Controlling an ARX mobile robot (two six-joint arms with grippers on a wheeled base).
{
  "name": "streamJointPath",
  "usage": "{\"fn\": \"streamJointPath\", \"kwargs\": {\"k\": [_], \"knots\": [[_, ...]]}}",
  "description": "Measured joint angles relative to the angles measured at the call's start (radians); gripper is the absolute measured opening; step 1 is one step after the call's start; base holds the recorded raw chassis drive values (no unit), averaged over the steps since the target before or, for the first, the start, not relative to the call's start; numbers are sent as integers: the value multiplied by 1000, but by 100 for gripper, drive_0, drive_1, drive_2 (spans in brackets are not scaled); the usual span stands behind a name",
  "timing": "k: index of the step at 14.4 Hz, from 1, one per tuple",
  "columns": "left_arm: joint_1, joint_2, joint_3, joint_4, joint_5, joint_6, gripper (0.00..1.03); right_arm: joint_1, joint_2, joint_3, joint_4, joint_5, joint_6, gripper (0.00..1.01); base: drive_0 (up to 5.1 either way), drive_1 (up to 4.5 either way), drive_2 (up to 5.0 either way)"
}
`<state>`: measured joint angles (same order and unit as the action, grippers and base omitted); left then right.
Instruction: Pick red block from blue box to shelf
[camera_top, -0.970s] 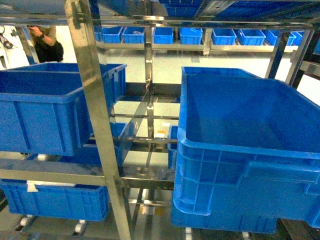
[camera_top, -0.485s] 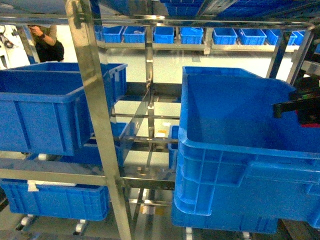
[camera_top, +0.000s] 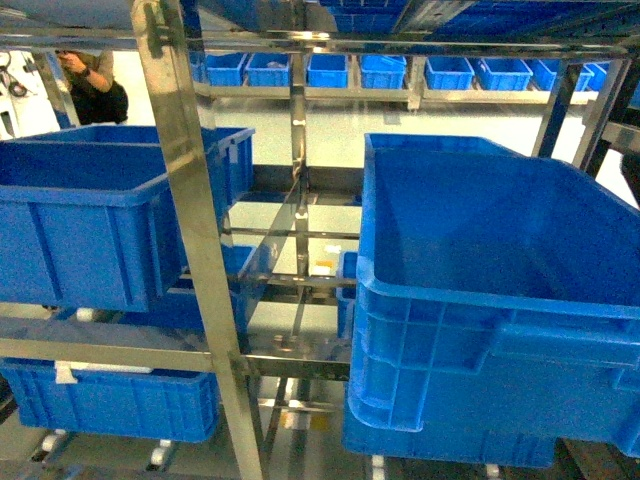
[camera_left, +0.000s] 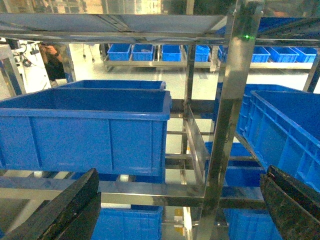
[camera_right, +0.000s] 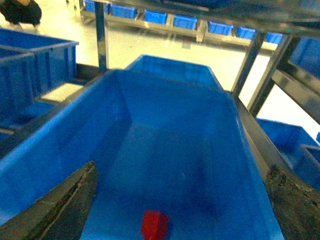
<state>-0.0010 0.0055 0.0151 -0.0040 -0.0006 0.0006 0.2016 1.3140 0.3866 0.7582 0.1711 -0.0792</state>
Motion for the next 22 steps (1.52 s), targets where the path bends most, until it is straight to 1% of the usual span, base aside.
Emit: {"fn": "streamJointPath", "kwargs": {"k": [2,4,5,6,7,8,9,10,11,13,14,15,16,17,20,21,22], "knots": [[0,0,0,0,0,0,98,1,-72,-61,-36,2,5,98,0,0,0],[0,0,0,0,0,0,98,6,-167,-146,-83,-4,8,98,0,0,0],[0,0,0,0,0,0,98,18,-219,-188,-112,6,7,98,0,0,0],[0,0,0,0,0,0,98,52,-327,-267,-182,37,7,98,0,0,0],[0,0,0,-2,0,0,98,116,-512,-382,-267,71,12,97,0,0,0],[0,0,0,-1,6,1,98,103,-565,-388,-27,104,33,85,0,0,0],[0,0,0,-3,-7,0,98,64,-695,-388,-88,94,52,72,0,0,0],[2,0,0,2,0,0,98,26,-763,-387,-159,62,57,59,0,0,0],[2,0,0,0,0,0,98,-8,-842,-387,-250,27,61,45,0,0,0],[2,0,0,0,0,0,98,-57,-967,-379,-380,-24,63,19,0,0,0],[2,0,0,0,0,0,98,-86,-1017,-376,-462,-54,64,5,0,0,0],[2,0,0,0,0,0,98,-173,-1054,-376,-500,-146,64,2,0,0,0],[2,0,0,0,0,0,98,-211,-1076,-375,-514,-153,65,2,0,0,0],[2,0,0,0,0,0,98,-204,-1099,-375,-539,-172,65,2,0,0,0],[2,0,0,0,0,0,98,-202,-1149,-375,-595,-171,65,2,0,0,0],[2,0,0,0,0,0,98,-202,-1248,-374,-748,-173,66,2,0,0,0],[2,0,0,0,1,0,98,-202,-1308,-373,-742,-173,66,2,0,0,0]]}}
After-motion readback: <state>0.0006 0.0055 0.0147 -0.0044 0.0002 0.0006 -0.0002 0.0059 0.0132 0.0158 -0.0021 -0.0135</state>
